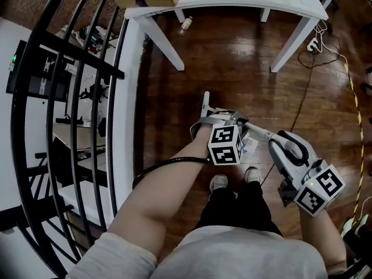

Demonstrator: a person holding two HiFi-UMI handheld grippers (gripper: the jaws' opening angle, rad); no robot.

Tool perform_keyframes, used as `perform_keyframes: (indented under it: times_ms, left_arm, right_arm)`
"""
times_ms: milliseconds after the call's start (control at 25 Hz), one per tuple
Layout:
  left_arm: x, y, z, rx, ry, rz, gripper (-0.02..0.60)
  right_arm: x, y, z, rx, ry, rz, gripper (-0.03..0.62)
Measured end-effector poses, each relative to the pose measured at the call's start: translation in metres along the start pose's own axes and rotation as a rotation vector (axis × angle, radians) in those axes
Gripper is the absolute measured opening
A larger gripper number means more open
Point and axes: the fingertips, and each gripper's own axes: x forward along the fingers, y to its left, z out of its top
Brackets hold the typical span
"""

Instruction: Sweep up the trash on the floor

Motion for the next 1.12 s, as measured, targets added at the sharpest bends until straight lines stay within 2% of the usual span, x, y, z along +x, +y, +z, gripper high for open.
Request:
perform_keyframes:
  times_ms: [240, 560, 1120]
  left_arm:
    - [0.018, -0.001, 0.015, -0.030, -0.046, -0.044, 0.084]
    - [0.035, -0.045, 0.049, -0.008, -0.099, -0.132, 0.086]
    - [0.048, -0.113, 0.142, -0.068, -0.202, -0.155, 0.087]
  right_arm:
    - [-0.013, -0.025, -0.003, 0.032, 0.024, -0.081, 0.127]
    - [-0.064, -0.035, -0.027, 0.072, 0.075, -0.159, 0.121]
    - [-0.166, -0.042, -0.027, 0.067, 0.035, -0.238, 0.118]
